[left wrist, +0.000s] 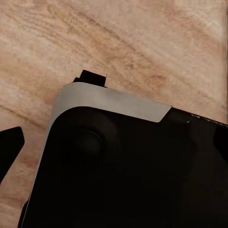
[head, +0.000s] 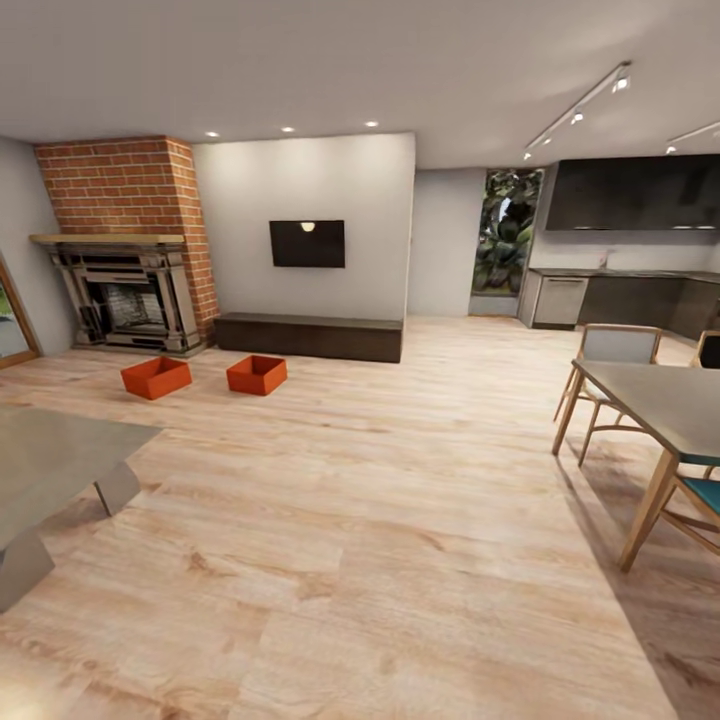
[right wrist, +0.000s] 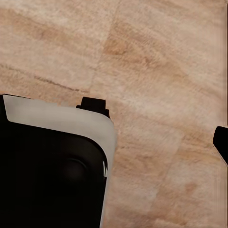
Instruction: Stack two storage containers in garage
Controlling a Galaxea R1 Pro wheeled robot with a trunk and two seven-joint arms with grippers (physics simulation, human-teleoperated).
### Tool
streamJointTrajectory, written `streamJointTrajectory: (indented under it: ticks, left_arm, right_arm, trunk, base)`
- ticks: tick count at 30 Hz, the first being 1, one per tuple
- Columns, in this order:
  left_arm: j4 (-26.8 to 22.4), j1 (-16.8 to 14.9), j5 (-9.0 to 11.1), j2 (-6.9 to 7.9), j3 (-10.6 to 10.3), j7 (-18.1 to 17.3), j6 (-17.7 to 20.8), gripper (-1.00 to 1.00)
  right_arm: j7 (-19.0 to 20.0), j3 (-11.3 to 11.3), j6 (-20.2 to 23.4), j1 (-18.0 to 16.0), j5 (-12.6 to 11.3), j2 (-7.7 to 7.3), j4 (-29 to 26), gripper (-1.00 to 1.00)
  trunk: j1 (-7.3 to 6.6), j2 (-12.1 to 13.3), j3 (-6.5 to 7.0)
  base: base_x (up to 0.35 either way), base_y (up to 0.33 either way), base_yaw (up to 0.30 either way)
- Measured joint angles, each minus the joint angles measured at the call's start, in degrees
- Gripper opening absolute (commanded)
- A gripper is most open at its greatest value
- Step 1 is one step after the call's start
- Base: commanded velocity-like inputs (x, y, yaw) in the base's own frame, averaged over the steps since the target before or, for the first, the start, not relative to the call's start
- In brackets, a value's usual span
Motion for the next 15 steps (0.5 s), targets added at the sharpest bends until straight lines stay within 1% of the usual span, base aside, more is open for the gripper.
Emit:
streamJointTrajectory:
  ticks: [15]
  left_arm:
    - [0.0, 0.0, 0.23, 0.0, 0.01, 0.0, -0.01, 1.0]
  right_arm:
    - [0.0, 0.12, -0.02, 0.0, 0.01, -0.04, 0.0, 1.0]
  trunk:
    - [0.0, 0.0, 0.0]
  base:
    - [0.325, 0.0, 0.0]
